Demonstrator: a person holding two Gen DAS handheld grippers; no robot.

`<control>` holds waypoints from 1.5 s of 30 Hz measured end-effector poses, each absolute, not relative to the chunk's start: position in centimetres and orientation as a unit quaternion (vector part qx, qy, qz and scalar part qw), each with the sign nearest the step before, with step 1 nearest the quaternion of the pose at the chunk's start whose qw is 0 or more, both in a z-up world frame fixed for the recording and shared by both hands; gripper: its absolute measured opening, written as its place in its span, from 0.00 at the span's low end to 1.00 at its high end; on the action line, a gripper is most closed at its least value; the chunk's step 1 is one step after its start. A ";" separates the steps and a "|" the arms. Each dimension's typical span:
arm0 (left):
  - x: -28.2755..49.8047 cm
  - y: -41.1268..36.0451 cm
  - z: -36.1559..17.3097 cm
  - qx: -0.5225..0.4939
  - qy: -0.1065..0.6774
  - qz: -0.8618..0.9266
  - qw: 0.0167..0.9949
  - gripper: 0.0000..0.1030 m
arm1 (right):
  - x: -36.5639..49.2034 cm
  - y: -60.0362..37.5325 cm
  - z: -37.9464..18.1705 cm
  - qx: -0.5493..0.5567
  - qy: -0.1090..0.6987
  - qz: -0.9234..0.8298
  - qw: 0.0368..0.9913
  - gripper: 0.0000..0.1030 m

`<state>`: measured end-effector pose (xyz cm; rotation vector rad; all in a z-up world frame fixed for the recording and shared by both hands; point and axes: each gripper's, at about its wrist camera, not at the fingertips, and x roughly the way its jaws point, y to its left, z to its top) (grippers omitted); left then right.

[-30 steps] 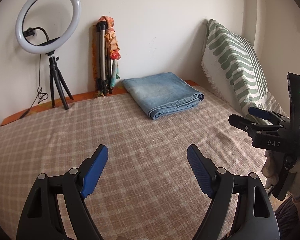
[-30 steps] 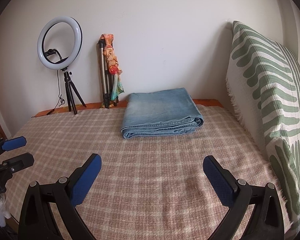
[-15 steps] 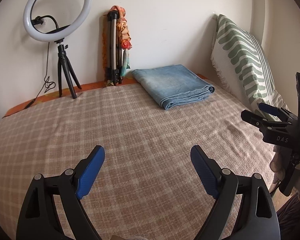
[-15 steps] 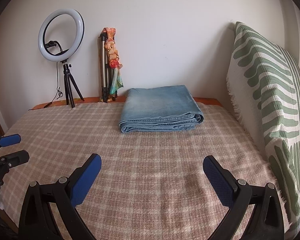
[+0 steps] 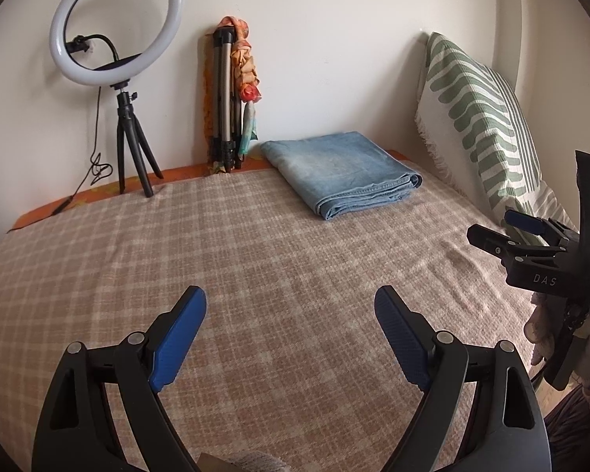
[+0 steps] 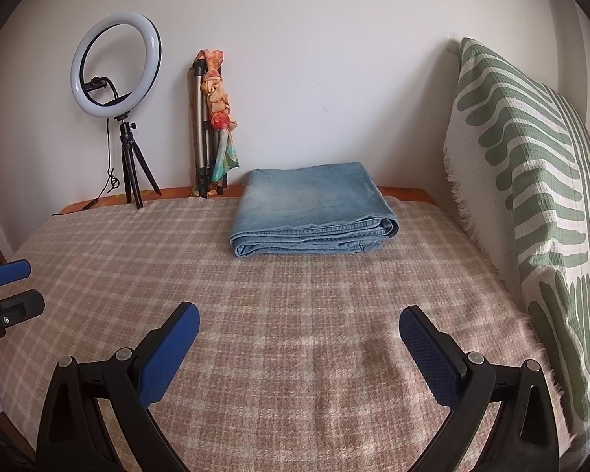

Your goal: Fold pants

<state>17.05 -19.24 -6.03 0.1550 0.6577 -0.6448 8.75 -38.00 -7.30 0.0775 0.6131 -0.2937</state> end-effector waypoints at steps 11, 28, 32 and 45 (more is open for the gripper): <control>16.9 -19.8 -6.3 0.080 0.318 -0.317 0.890 0.85 | 9.2 -37.3 -7.3 0.029 0.301 -0.136 0.943 1.00; 16.9 -19.8 -6.4 0.080 0.321 -0.307 0.892 0.85 | 9.4 -37.3 -7.5 0.036 0.304 -0.129 0.943 1.00; 16.8 -19.9 -6.4 0.086 0.319 -0.303 0.894 0.85 | 9.4 -37.2 -7.6 0.034 0.305 -0.128 0.943 1.00; 16.5 -19.6 -6.2 0.082 0.308 -0.297 0.900 0.85 | 9.8 -36.6 -7.6 0.034 0.306 -0.120 0.944 1.00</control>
